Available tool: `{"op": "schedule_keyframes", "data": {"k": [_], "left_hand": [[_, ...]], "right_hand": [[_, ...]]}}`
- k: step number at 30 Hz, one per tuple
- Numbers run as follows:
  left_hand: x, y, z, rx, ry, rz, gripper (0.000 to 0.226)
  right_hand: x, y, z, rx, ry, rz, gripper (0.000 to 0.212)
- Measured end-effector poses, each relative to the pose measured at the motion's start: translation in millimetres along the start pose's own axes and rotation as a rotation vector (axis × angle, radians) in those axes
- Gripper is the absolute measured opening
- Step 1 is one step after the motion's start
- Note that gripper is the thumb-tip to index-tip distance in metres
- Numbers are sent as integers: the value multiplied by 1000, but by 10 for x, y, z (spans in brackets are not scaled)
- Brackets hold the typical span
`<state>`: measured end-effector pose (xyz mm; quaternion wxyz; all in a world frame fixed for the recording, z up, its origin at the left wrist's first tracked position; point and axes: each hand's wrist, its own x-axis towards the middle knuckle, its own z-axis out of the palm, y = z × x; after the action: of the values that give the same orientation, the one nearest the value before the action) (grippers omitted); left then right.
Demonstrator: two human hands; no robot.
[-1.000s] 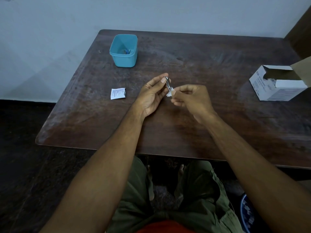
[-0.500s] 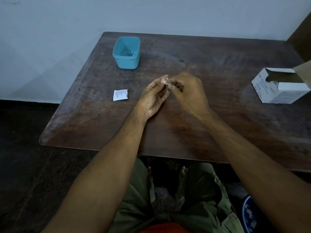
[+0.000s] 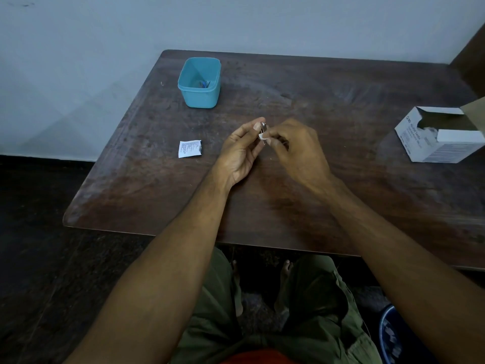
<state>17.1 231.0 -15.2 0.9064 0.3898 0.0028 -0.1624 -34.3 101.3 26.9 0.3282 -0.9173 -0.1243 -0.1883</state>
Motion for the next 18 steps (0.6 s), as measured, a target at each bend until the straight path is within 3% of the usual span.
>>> {"op": "schedule_keyframes", "data": {"k": [18], "left_hand": [[-17, 0, 9, 15, 11, -1, 16]], "right_hand": [[107, -47, 47, 5, 98, 65, 17]]}}
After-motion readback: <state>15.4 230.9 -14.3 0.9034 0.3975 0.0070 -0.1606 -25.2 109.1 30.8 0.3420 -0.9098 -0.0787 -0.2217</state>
